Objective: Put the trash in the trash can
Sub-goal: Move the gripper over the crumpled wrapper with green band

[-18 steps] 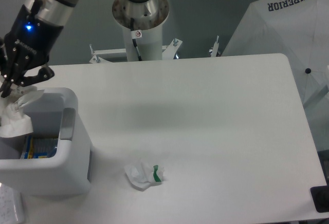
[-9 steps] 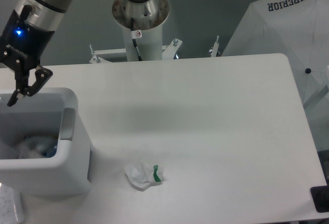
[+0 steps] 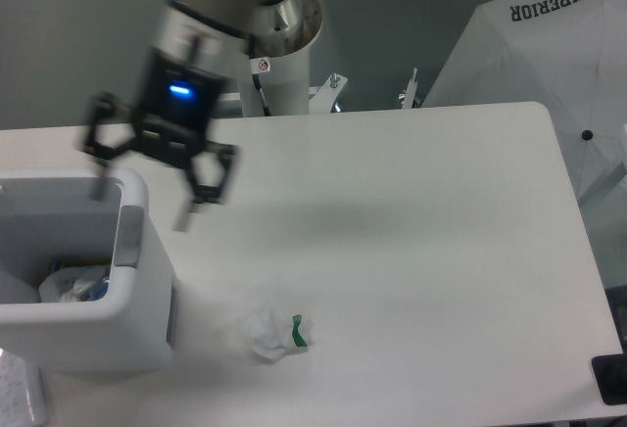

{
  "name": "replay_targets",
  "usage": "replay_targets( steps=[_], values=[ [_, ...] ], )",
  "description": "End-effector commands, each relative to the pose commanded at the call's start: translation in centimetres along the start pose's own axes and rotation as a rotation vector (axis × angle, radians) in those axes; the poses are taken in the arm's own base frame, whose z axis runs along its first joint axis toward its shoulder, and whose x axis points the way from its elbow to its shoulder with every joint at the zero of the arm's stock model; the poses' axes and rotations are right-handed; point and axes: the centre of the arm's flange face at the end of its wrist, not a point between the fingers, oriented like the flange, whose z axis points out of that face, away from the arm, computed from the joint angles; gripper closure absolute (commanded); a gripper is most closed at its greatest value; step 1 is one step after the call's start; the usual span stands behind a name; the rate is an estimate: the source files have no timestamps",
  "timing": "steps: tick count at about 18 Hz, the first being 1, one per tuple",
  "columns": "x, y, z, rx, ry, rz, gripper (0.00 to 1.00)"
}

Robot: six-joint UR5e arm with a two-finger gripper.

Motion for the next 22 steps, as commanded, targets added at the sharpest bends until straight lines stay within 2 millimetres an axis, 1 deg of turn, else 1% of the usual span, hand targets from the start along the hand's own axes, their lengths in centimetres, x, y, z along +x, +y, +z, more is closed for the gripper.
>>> replay_targets(
  steps=[3,4,7,9,10,12,14,15,18,20,22],
  values=[
    [-3.2,2.6,4.3,-0.122,-0.081,0.092,0.09],
    [-4.2,3.3,5.8,-0.156,-0.091,0.111,0.09],
    [-6.7,4.6,9.1,-0.236,-0.124,0.106,0.09],
    [-8.1,5.6,11.5,-0.288,-0.140,0.091,0.03],
    [-8.7,6.0,12.3,-0.303,-0.144,0.080,0.01],
    [-9.3,7.4,14.4,-0.338,-0.132,0.047,0.01],
    [-9.2,8.3,16.5,-0.367,-0.119,0.018,0.01],
    [-9.3,8.7,17.2,-0.377,-0.120,-0.009,0.01],
    [-9.1,9.1,17.9,-0.388,-0.120,-0.051,0.01],
    [-8.6,9.6,18.9,-0.402,-0.114,-0.062,0.02],
    [-8.8,10.2,19.9,-0.426,-0.125,-0.066,0.02]
  ],
)
